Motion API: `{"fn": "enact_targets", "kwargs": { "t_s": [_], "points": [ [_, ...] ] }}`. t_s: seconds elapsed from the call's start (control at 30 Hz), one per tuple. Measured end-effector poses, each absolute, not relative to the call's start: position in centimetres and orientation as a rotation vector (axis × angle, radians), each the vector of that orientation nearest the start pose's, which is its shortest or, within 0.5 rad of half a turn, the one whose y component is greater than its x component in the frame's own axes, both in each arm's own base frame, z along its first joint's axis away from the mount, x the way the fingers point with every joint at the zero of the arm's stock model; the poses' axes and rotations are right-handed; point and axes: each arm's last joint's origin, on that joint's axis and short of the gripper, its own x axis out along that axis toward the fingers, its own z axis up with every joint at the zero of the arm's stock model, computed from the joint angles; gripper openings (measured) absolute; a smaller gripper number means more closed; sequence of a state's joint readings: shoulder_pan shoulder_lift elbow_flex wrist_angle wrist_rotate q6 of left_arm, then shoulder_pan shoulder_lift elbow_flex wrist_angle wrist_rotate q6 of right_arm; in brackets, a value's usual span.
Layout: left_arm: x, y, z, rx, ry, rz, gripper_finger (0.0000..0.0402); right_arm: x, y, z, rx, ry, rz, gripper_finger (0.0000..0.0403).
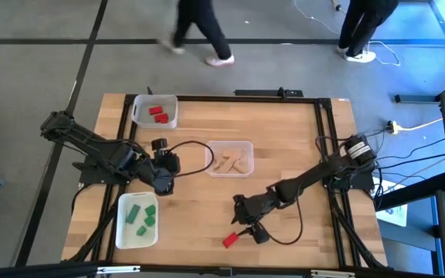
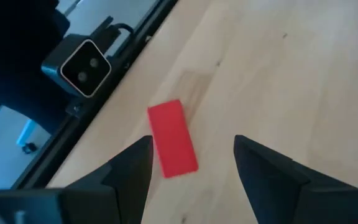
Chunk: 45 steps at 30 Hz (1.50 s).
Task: Sort & place blocks by color
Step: Put the red block into the gray bin
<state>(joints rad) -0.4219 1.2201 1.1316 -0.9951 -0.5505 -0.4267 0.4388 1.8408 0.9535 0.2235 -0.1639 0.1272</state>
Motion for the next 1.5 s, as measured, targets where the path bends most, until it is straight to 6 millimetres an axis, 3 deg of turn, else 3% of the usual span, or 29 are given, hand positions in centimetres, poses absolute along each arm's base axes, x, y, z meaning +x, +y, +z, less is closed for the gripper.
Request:
{"fn": "enact_targets", "kwargs": {
  "t_s": [0.53,1.5],
  "points": [
    [20.9,-7.7,30.8,0.111,0.899,0.319,0.0179,36.6,18.6,11.7,0.004,0.733,0.736,0.0225],
    [20.9,-7.8,30.8,0.144,0.914,0.278,0.0179,36.7,19.0,8.4,-0.107,0.773,0.633,0.0221]
  ]
}}
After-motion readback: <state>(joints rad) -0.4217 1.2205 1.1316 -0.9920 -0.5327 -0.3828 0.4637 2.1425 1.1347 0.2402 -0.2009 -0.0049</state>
